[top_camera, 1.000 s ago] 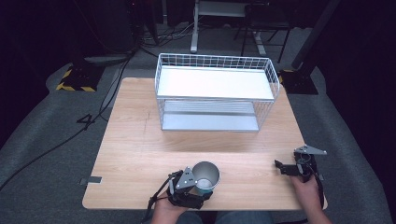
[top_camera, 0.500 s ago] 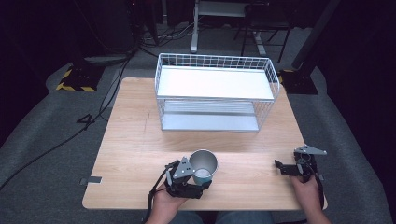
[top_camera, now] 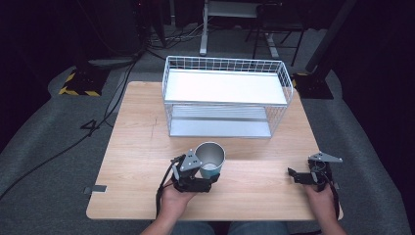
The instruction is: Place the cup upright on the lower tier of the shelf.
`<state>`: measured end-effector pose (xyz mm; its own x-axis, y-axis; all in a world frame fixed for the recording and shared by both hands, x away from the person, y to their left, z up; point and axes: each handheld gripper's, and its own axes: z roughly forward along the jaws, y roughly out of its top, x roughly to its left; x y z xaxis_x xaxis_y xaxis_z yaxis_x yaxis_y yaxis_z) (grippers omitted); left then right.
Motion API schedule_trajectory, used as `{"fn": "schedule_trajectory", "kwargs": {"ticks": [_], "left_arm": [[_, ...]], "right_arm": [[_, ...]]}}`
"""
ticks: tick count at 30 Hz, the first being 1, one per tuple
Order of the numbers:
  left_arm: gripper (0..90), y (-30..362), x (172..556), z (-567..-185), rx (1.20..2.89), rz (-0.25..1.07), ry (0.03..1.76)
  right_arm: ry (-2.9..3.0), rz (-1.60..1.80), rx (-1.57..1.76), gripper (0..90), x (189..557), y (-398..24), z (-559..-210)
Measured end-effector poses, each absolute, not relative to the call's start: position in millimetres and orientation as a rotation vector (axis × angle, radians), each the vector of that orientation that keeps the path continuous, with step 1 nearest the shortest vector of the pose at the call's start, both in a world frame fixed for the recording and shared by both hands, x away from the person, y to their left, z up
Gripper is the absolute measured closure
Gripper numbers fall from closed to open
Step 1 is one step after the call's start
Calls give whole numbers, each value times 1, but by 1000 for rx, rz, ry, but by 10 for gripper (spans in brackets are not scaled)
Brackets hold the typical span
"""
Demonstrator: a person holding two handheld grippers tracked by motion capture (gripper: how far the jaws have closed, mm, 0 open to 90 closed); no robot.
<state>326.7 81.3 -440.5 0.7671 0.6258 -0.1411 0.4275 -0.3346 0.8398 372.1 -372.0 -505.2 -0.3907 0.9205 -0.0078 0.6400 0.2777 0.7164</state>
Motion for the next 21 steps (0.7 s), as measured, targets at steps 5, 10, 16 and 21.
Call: {"fn": "schedule_trajectory", "kwargs": {"ticks": [5,10,16,21], "left_arm": [[240,81,342,-436,1988,285,815],[240,79,361,-434,2000,328,842],[240,75,377,-433,2004,350,855],[240,70,389,-434,1983,350,876]], "right_arm": [[2130,892,1405,31,372,-372,-505],[2129,892,1405,31,372,-372,-505],[2125,891,1414,31,375,-371,-505],[2125,891,1414,31,375,-371,-505]]}}
